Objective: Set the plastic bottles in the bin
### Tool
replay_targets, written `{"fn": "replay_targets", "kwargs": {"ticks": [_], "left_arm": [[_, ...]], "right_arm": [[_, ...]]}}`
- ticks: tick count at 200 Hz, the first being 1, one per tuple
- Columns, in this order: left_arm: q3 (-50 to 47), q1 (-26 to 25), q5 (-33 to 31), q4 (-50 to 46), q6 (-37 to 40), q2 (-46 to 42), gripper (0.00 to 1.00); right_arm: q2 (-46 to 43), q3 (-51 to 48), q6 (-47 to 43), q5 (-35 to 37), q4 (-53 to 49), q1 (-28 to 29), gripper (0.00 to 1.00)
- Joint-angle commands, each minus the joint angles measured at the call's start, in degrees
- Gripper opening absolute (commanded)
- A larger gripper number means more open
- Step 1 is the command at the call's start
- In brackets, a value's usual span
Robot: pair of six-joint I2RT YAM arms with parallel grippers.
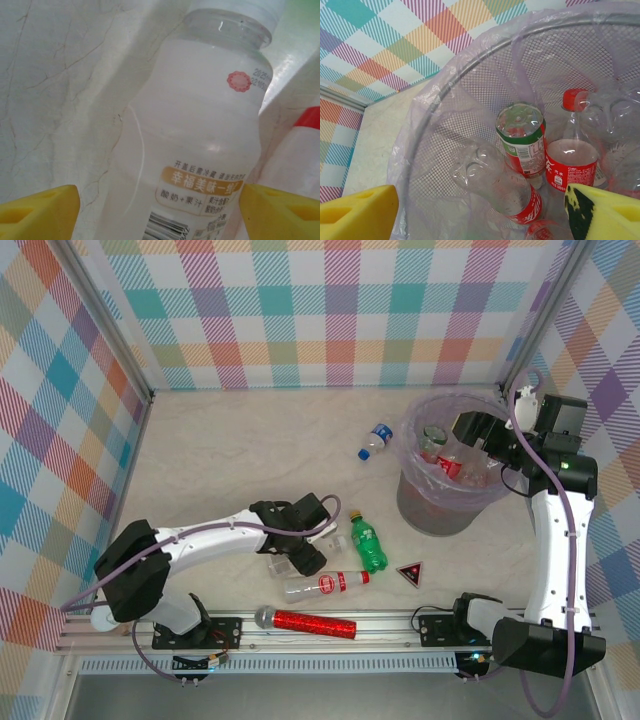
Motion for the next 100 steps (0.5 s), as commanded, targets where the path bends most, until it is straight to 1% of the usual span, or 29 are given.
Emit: {"fn": "replay_targets", "kwargs": {"ticks": [1, 53, 76, 100], "left_arm": [[0.08, -0.39, -3.58, 0.67, 0.22, 1.41, 0.79], [1.66, -0.39, -7.34, 0.4, -0.18, 4.7, 0.7], [1.66, -0.3, -8.05, 1.4, -0.57, 4.48, 0.65], [1.07, -0.2, -10.46, 3.36, -1.44, 3.85, 0.58]], "right_arm": [[0.22, 0.24, -1.04, -1.2, 0.82, -0.46, 0.86], [0.29, -0.31, -1.25, -1.38, 1.09, -0.46, 0.85], [-0.02, -0.23, -1.29, -1.38, 1.2, -0.46, 0.85], [0.15, 0.45, -1.26, -2.31, 0.85, -0.45, 0.85]]}}
